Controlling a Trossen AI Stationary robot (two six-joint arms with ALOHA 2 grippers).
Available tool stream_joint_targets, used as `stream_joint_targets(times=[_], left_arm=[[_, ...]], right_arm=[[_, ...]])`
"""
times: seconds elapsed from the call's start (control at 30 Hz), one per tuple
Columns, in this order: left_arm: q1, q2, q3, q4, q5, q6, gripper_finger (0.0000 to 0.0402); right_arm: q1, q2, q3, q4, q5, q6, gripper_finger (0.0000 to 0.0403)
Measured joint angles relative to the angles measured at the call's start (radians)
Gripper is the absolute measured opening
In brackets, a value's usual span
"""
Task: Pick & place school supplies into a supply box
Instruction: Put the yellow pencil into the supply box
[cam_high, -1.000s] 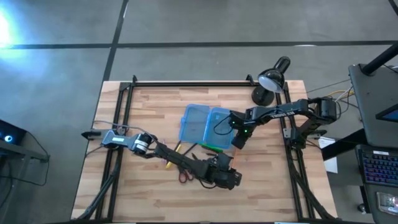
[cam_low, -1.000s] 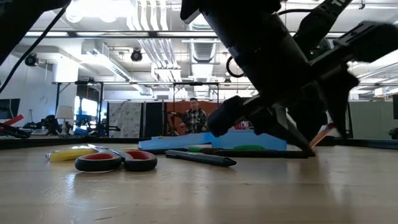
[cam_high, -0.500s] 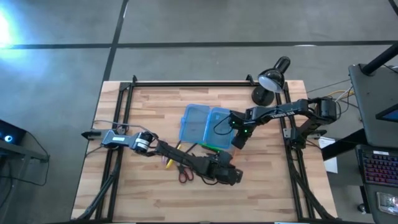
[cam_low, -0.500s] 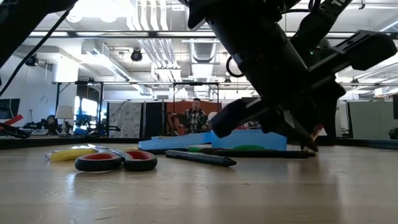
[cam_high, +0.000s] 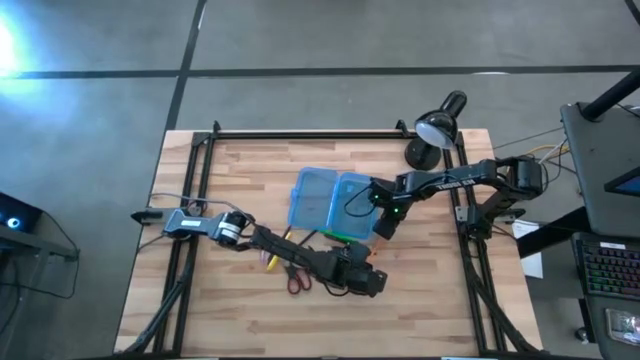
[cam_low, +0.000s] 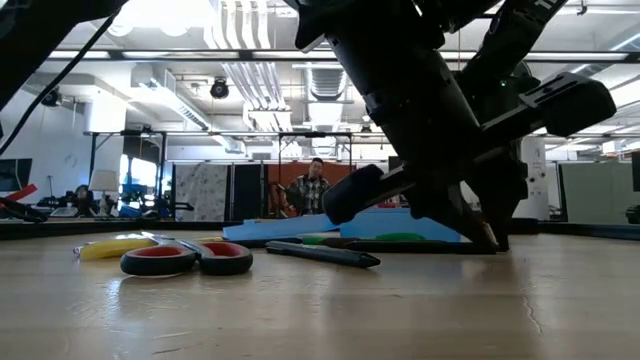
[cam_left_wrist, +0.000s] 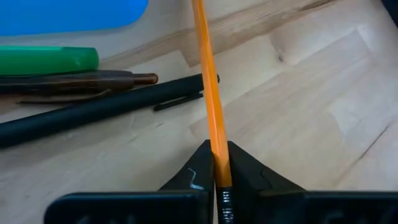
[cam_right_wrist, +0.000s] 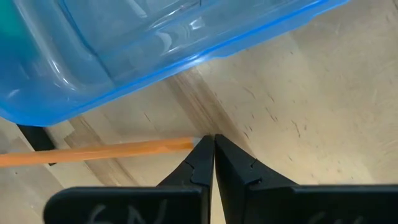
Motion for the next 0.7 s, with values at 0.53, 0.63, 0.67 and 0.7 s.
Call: stream_joint_targets(times=[0.53,0.63,0.67,0.7], left_arm=[[-0.015,-0.074,0.004,-0.010,-0.073,0.038,0.0002],[-0.018,-0.084,0.004,-0.043,-0.064,0.029,0.0002],[-0.021,-0.084,0.004,-0.060,-0.063,0.016,0.0002],[-0.026,-0.084,0.004,-0.082,-0.063,-0.001,0.0002]], right_arm=[[0.000,-0.030,0.003,0.014,0.001,0.005,0.0009],[-0.001,-0.048,0.003,0.010,0.039,0.005,0.0009],[-0.003,-0.061,0.003,0.006,0.060,0.004,0.0009],[-0.004,-0.076,0.003,0.002,0.081,0.003,0.0009]])
